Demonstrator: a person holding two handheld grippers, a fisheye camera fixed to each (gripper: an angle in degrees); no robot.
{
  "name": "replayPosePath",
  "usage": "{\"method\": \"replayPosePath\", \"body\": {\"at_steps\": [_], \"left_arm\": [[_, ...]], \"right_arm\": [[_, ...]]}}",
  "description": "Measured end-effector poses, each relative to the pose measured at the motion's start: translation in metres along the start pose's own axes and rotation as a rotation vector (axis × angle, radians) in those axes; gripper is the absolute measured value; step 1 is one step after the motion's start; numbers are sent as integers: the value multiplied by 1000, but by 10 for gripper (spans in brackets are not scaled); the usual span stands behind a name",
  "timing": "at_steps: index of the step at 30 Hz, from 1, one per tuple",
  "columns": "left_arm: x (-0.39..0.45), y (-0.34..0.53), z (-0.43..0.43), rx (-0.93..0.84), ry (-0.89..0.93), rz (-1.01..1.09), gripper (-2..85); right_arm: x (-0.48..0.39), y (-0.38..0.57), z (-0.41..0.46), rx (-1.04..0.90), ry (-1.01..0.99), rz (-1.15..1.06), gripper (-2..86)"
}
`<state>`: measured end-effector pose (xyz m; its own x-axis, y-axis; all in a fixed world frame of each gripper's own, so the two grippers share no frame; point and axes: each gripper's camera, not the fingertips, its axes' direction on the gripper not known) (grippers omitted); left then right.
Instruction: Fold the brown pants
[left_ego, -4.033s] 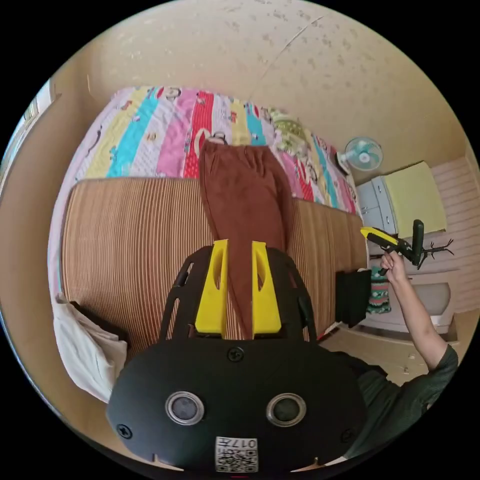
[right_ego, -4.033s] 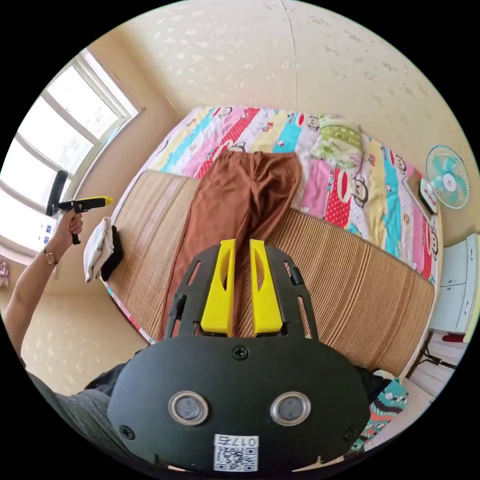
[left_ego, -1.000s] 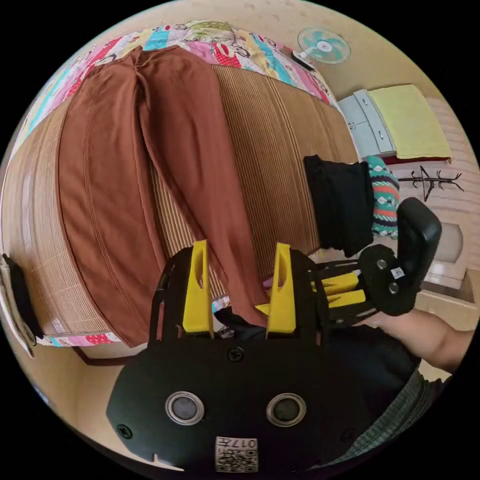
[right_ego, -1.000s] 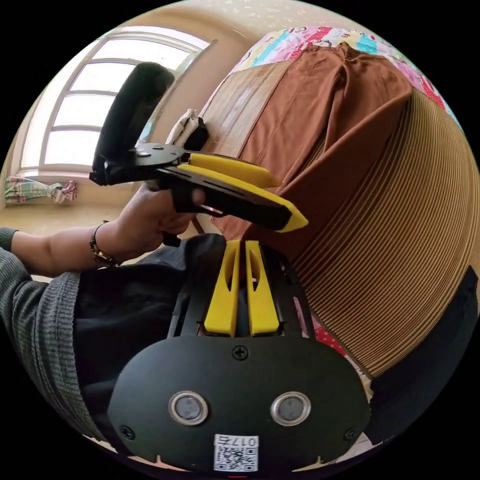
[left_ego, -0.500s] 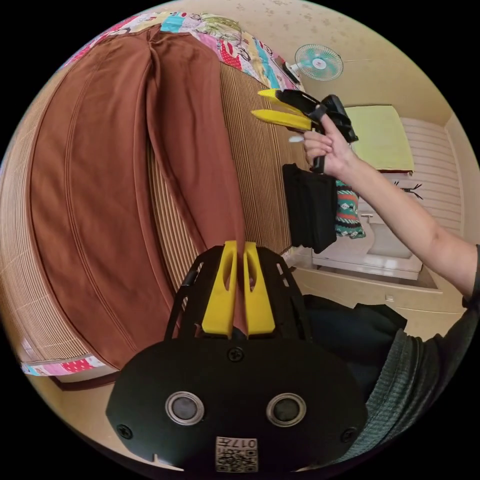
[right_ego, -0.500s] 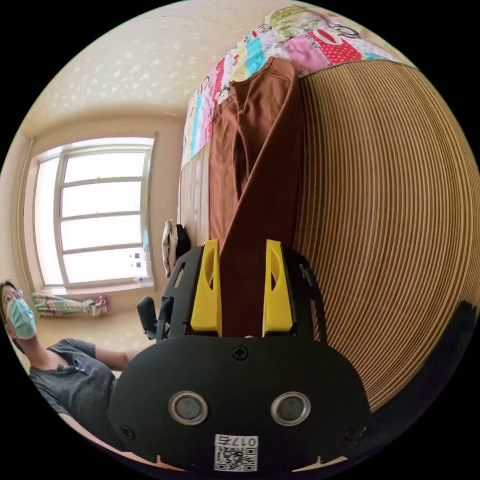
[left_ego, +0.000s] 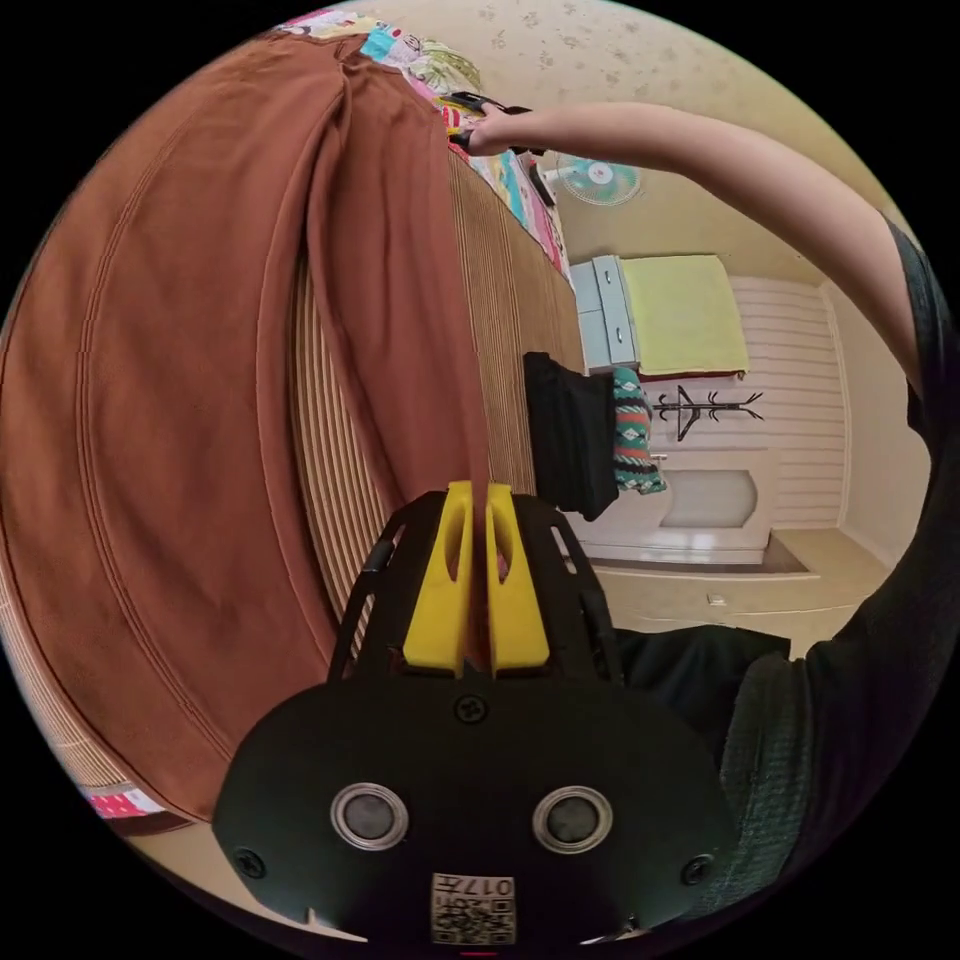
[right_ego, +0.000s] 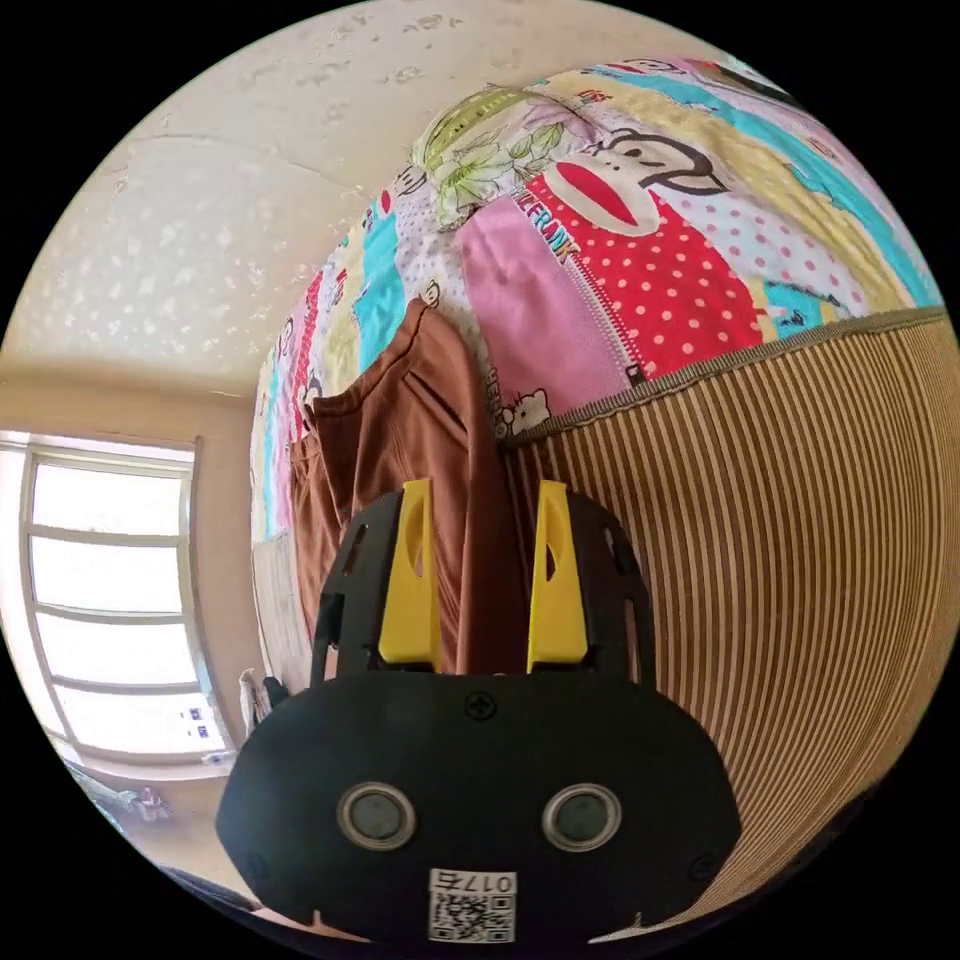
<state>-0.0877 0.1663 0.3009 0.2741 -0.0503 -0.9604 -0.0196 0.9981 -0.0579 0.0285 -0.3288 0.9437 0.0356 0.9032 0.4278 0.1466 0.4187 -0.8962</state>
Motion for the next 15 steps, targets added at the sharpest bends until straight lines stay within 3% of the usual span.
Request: {"method": "replayPosePath", "body": {"at_steps": [4,7,9,12,15], "left_arm": [[-9,6,-17,34,40,-37,-9],[-5,23,-52,92,96,-35,-9],[-6,41,-80,146,110,-82,-9],[-7,74,-124,233,100,-167,-9],[-18,100,-151,292,60,-244,-9]], "right_arm": [[-48,-7,21,-16,162,-112,37],[-125,19,22,63,315,-368,27],[-201,54,32,136,539,-552,23],[-293,97,45,210,467,-761,23],[-352,109,93,113,283,-782,23]]}}
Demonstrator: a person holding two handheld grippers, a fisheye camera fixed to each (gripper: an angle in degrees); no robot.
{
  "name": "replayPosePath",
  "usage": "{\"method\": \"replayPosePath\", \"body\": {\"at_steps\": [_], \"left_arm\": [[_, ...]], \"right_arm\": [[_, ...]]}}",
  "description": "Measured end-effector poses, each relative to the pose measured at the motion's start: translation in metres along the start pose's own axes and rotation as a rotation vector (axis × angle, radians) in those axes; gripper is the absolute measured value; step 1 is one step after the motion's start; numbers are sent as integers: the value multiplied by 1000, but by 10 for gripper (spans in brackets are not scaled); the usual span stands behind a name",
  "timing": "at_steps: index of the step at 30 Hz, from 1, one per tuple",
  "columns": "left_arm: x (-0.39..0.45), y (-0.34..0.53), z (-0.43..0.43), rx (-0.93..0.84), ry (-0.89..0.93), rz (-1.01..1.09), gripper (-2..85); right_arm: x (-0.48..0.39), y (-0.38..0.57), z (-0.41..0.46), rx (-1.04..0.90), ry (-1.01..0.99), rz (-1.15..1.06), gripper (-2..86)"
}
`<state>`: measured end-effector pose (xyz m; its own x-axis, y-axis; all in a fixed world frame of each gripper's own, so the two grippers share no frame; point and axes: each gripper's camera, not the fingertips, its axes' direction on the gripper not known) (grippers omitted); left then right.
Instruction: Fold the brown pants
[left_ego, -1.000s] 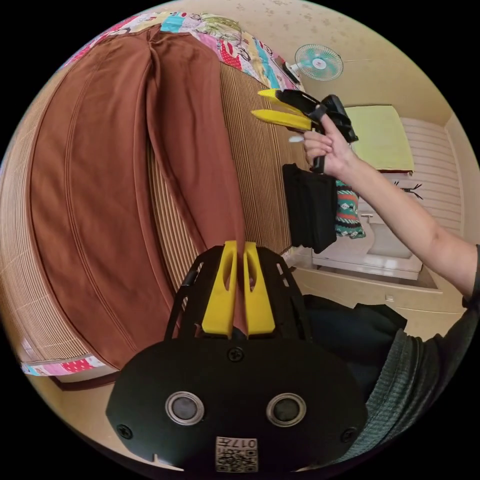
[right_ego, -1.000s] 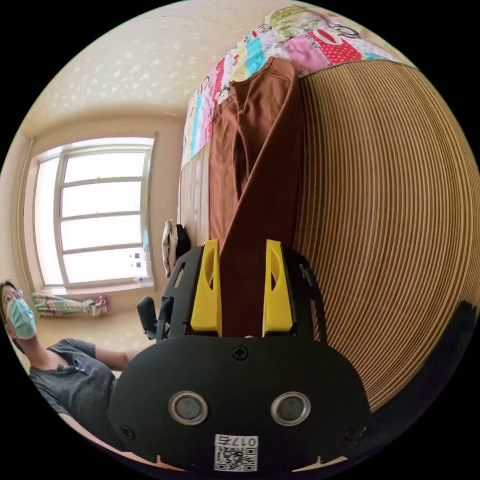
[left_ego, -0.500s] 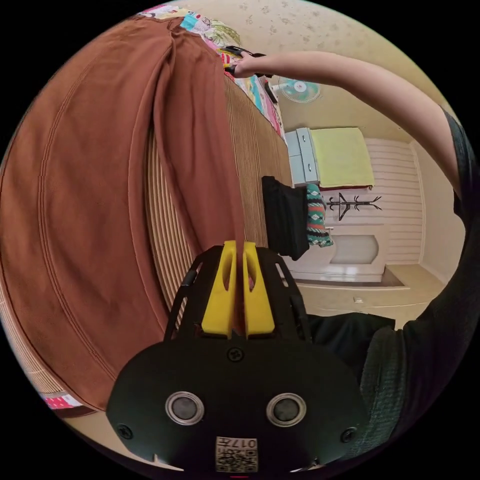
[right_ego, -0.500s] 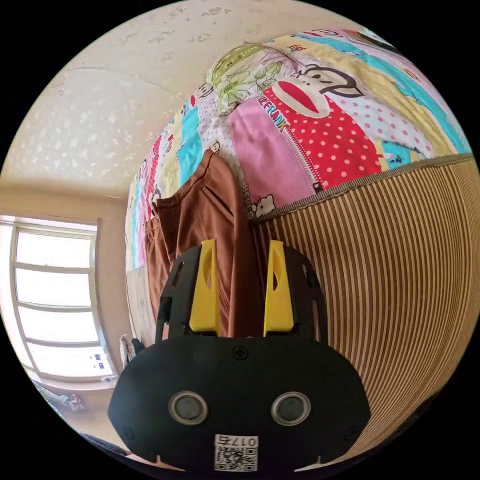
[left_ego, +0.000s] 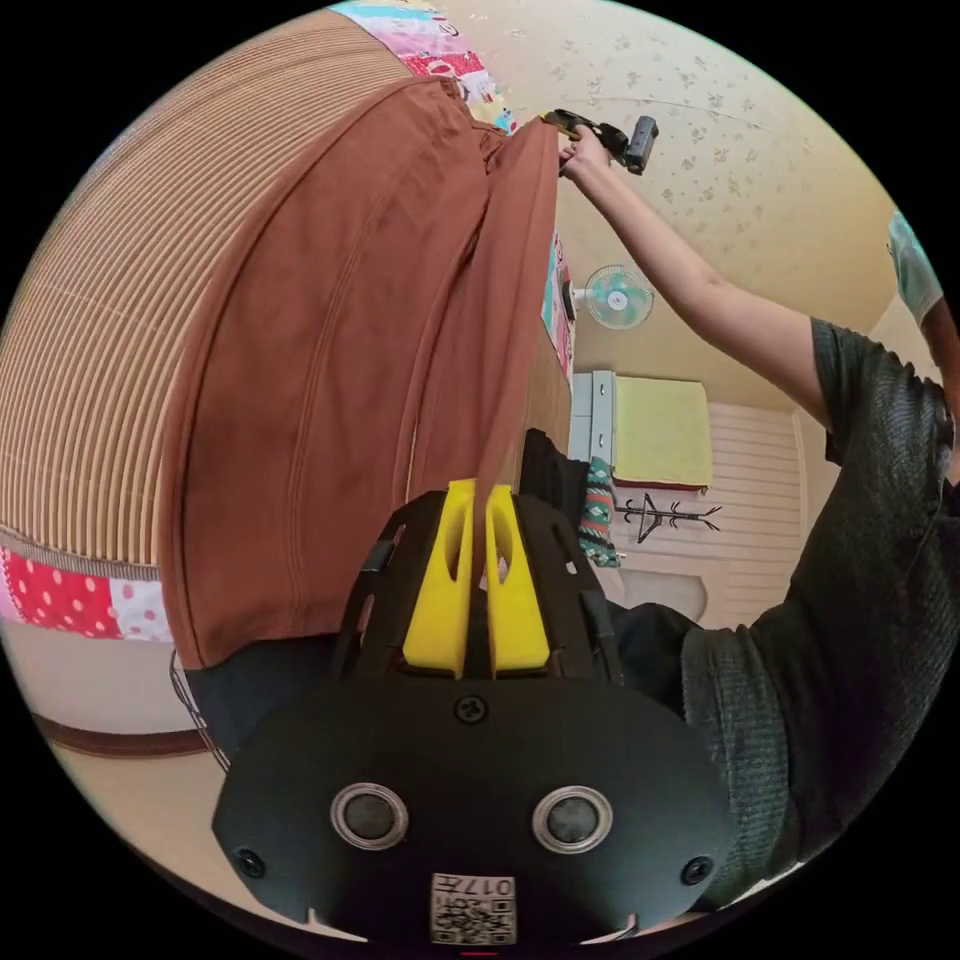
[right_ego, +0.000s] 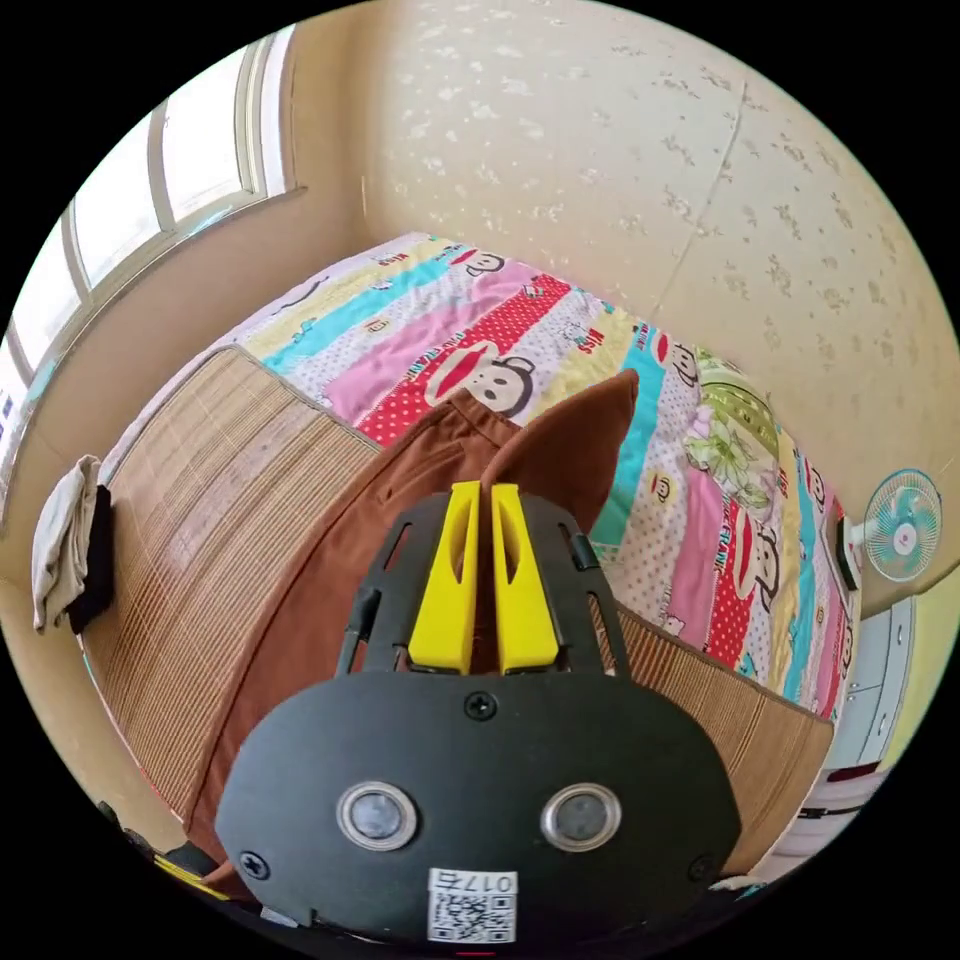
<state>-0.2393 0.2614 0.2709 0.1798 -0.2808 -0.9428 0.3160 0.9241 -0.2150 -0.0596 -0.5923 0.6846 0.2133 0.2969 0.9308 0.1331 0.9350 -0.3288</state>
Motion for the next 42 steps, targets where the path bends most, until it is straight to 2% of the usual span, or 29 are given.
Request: {"method": "replayPosePath", "body": {"at_steps": [3,6,8,12,17,21,24,27,30,32,34,36,38,39,41,42], "left_arm": [[-24,-2,-16,3,-128,-104,-9],[-31,-6,-25,-1,-231,-100,-9],[-35,-7,-26,-8,-236,-122,-8],[-29,-14,-25,-35,-255,-111,-8],[-10,-26,-30,-106,-300,-71,-8],[5,-32,-34,-154,-334,-36,-8],[16,-40,-38,-205,-357,-22,-8],[24,-44,-46,-242,-353,-3,-8],[30,-45,-66,-250,-184,22,-8],[35,-46,-92,-214,159,65,-9],[41,-45,-117,-164,334,109,-9],[44,-45,-140,-137,407,137,-8],[37,-45,-148,-190,318,88,-8],[33,-44,-146,-216,257,65,-8],[19,-37,-133,-261,4,-14,-6],[16,-35,-130,-261,-18,-31,-5]], "right_arm": [[-19,-10,65,-114,-244,121,24],[-15,16,76,-73,-409,228,23],[-16,42,69,-79,-412,159,27],[-1,152,49,-199,-250,2,40],[46,321,24,-350,-255,163,72],[50,445,24,-479,-389,271,97],[40,499,28,-481,-593,361,87],[31,535,27,-438,-660,452,69],[40,558,15,-373,-678,511,42],[52,566,2,-303,-753,554,34],[65,568,-18,-223,-816,585,27],[74,571,-46,-116,-852,594,21],[73,575,-52,-122,-821,602,16],[67,577,-47,-167,-740,591,15],[57,582,-29,-245,-612,532,14],[53,588,-13,-293,-541,514,16]]}}
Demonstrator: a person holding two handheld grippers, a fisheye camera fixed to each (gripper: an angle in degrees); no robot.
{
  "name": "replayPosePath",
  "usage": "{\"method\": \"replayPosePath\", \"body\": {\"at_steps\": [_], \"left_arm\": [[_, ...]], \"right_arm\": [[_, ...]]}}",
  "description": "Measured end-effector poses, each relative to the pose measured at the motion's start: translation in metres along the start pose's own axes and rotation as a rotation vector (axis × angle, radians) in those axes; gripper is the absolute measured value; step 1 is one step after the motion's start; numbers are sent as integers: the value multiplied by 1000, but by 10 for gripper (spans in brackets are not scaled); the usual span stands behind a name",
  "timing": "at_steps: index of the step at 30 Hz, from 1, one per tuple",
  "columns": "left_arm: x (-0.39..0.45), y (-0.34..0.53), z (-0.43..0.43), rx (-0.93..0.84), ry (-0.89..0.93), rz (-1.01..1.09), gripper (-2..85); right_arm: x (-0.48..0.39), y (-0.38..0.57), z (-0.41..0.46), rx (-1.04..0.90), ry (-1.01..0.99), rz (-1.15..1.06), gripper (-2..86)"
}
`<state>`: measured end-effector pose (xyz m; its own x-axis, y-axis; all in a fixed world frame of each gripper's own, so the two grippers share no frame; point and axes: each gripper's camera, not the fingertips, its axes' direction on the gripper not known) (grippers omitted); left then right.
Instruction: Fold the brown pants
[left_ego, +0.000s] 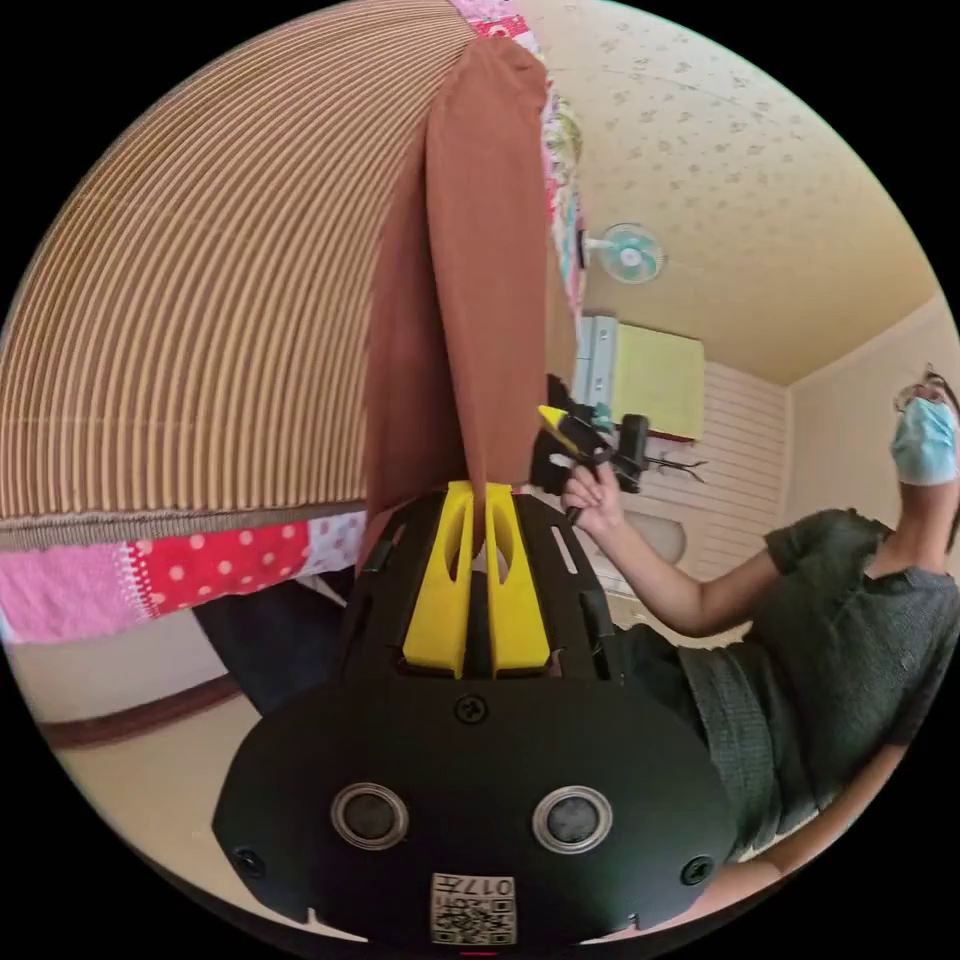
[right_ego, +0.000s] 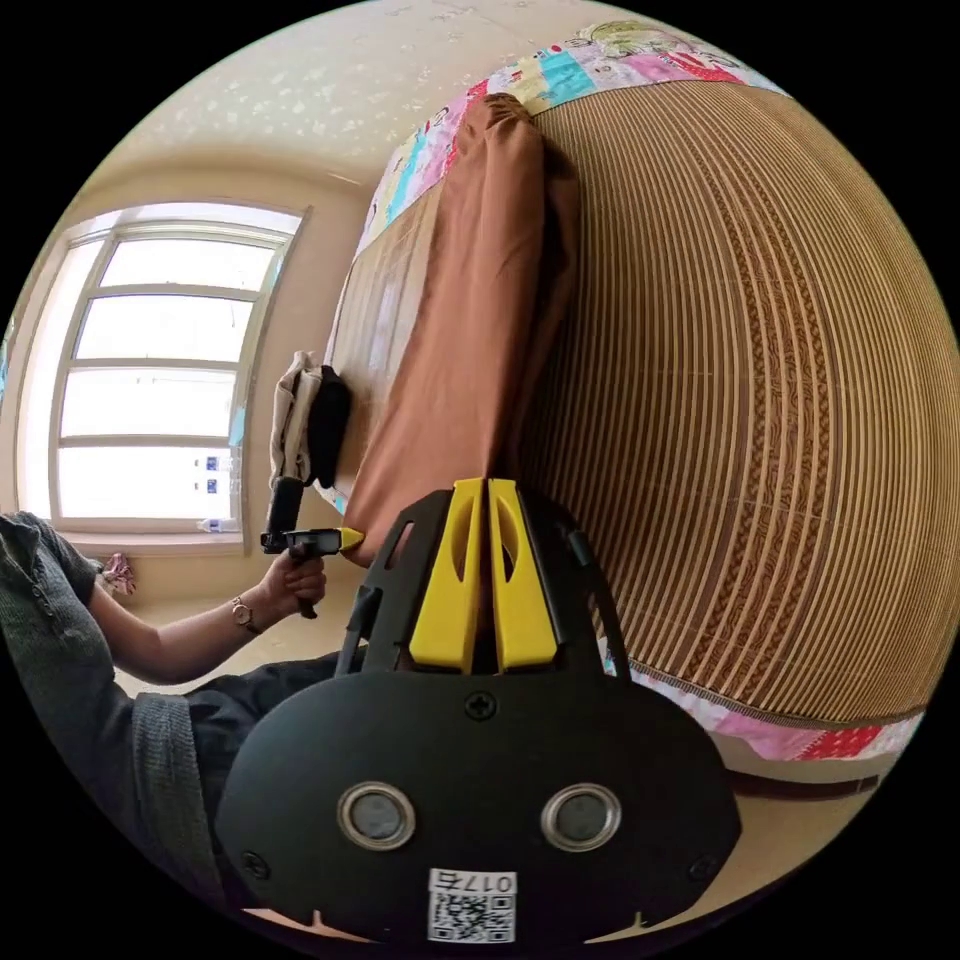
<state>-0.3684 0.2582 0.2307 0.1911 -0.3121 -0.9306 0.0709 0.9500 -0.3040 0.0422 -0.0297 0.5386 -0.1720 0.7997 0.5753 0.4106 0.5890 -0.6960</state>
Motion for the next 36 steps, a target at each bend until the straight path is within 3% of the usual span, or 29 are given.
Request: {"method": "replayPosePath", "body": {"at_steps": [4,7,10,12,15,16,20,22,24,29,36], "left_arm": [[-9,0,13,-35,-15,-28,14],[3,0,14,-129,-130,7,58],[31,4,9,-211,-144,135,29],[40,7,3,-231,-77,189,8],[17,8,-5,-244,240,105,-1],[2,10,-6,-242,268,39,-1],[-5,13,3,-325,-131,36,9],[4,6,3,-360,-174,99,30],[14,-4,-10,-312,-162,140,66],[21,-61,-63,-45,-124,145,109],[34,-155,-53,75,-190,174,125]], "right_arm": [[34,6,23,-17,-56,83,24],[46,23,33,-122,-96,31,30],[43,42,17,-143,-130,-13,19],[50,52,-12,-64,-333,-13,14],[81,64,-31,40,-579,51,10],[86,66,-31,36,-535,66,9],[113,62,10,-289,8,164,8],[113,52,21,-388,89,96,9],[103,30,5,-333,128,-7,14],[117,-33,-41,-64,29,-5,42],[155,-157,-70,216,-53,73,87]]}}
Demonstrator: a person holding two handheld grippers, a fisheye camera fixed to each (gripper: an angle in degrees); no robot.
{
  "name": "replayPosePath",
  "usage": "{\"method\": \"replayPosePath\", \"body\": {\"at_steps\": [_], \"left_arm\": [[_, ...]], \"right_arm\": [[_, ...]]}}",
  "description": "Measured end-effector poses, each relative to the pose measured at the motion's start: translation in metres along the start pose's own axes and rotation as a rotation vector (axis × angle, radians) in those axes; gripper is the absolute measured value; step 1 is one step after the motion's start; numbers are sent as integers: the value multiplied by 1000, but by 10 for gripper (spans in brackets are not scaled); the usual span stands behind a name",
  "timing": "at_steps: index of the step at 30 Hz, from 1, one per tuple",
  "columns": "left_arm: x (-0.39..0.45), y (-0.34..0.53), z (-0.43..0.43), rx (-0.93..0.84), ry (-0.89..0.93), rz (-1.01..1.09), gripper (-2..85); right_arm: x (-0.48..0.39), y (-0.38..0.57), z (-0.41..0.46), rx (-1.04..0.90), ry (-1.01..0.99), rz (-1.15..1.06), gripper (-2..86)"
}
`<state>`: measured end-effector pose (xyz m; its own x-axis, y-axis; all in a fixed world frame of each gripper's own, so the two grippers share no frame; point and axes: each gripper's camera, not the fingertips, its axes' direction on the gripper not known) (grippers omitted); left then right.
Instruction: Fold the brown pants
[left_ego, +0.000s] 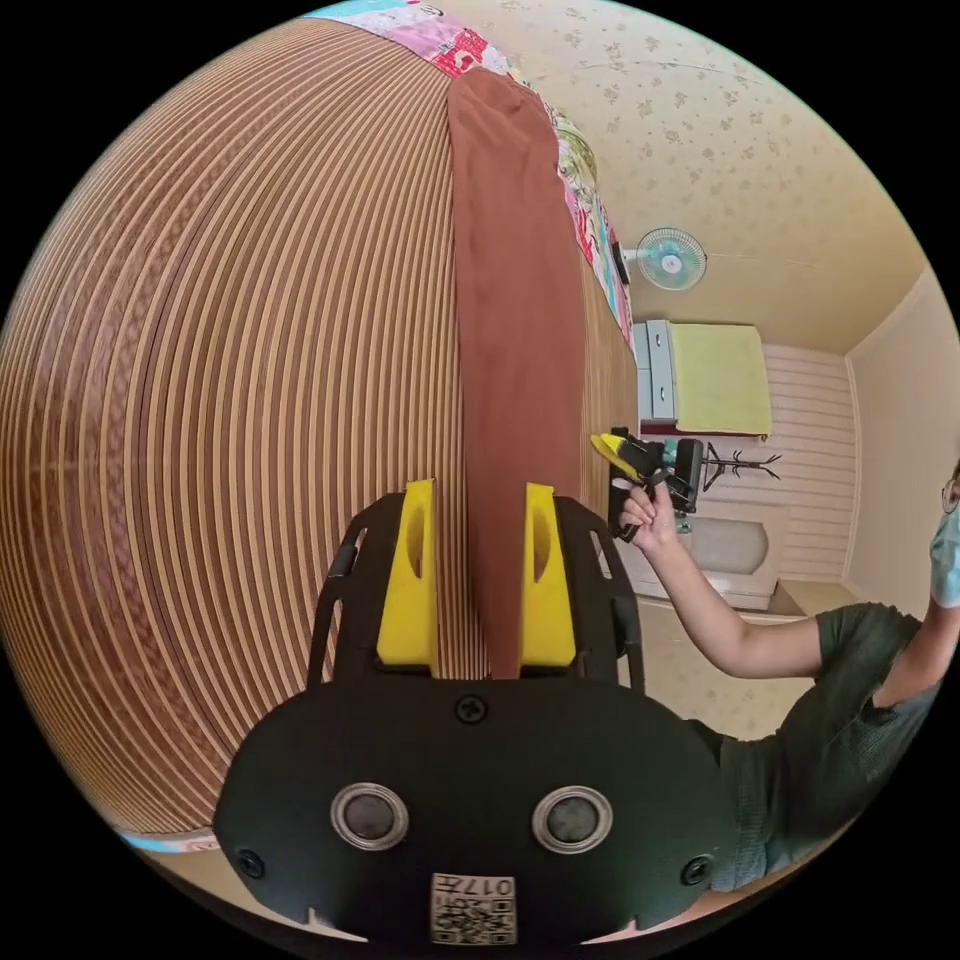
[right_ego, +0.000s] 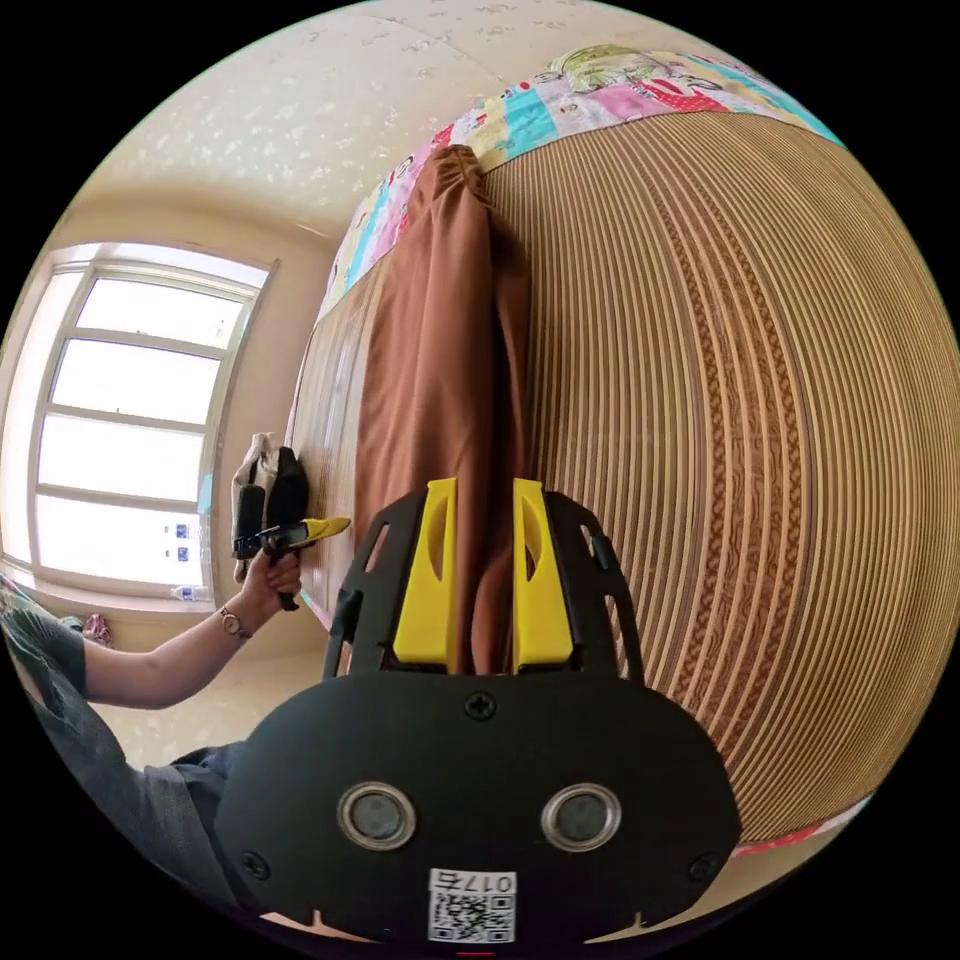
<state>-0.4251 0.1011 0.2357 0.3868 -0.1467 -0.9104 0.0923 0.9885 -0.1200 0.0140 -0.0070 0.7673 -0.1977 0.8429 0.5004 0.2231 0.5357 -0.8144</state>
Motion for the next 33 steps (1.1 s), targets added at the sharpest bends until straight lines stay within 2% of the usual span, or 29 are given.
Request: {"method": "replayPosePath", "body": {"at_steps": [4,7,10,12,14,18,20,23,26,28,31,33], "left_arm": [[4,-37,20,22,7,-5,109],[8,-38,33,3,-5,-12,86],[12,-20,43,-20,-55,-27,61],[13,-2,52,-52,-13,-22,58],[13,28,63,-89,39,-26,76],[21,75,78,-160,25,-1,86],[31,101,85,-223,-47,16,73],[46,118,85,-267,-72,89,26],[46,122,86,-293,-80,87,-2],[42,120,88,-295,-93,83,-5],[33,110,82,-242,-72,43,0],[29,102,74,-168,-31,11,17]], "right_arm": [[-6,-50,20,-88,68,-53,91],[-1,-59,43,-266,34,-82,81],[9,-33,43,-333,-44,-151,49],[19,-1,35,-389,-152,-205,39],[29,29,35,-466,-220,-201,35],[38,101,31,-533,-274,-152,28],[32,121,16,-508,-293,-140,25],[31,135,-47,-265,-477,-74,22],[39,147,-73,-205,-215,10,21],[52,141,-70,-213,-150,78,21],[55,124,-51,-331,-96,77,22],[42,118,-36,-446,-17,-13,23]]}}
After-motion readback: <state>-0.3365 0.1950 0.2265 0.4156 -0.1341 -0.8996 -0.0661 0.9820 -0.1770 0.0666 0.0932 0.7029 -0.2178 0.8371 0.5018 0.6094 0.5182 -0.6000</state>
